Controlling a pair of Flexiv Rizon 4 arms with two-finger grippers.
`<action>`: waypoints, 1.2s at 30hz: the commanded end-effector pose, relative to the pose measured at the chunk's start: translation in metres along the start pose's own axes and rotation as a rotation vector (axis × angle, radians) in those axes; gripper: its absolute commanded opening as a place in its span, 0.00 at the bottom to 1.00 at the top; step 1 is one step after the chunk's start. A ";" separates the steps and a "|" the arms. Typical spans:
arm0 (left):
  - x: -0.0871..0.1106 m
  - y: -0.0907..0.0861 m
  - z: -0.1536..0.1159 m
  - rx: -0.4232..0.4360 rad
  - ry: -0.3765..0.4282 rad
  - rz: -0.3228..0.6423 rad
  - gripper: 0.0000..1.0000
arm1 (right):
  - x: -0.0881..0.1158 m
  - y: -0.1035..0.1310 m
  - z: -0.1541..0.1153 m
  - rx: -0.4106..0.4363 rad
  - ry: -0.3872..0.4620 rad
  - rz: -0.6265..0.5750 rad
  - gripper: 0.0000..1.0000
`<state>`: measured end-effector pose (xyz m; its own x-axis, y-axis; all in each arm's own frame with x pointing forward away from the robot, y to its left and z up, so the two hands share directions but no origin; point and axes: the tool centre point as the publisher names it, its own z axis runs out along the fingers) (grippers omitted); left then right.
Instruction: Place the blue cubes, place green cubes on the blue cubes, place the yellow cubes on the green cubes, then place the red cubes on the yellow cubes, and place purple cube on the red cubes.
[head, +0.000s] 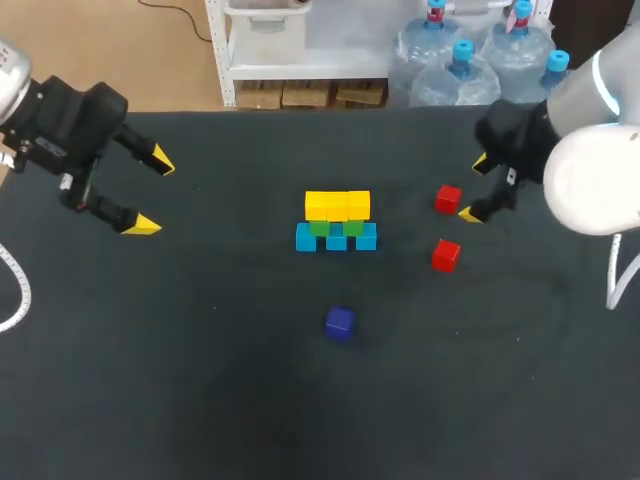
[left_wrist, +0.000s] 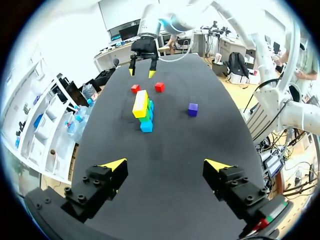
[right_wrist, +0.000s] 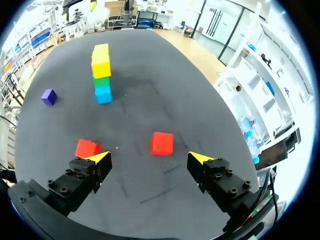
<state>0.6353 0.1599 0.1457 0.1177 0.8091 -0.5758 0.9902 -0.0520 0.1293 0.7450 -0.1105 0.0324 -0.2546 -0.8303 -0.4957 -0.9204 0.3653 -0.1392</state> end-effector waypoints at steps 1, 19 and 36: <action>0.001 0.000 0.000 -0.002 -0.003 0.003 1.00 | -0.003 -0.012 0.016 -0.009 0.002 0.002 1.00; 0.001 0.000 0.000 -0.002 -0.003 0.003 1.00 | -0.007 -0.022 0.039 0.067 0.056 0.078 0.64; 0.001 0.000 0.000 -0.002 -0.003 0.003 1.00 | 0.000 -0.014 0.045 0.081 0.076 0.154 0.93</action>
<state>0.6352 0.1598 0.1459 0.1177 0.8092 -0.5757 0.9902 -0.0520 0.1294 0.7747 -0.0985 -0.0037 -0.4128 -0.7904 -0.4526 -0.8494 0.5135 -0.1219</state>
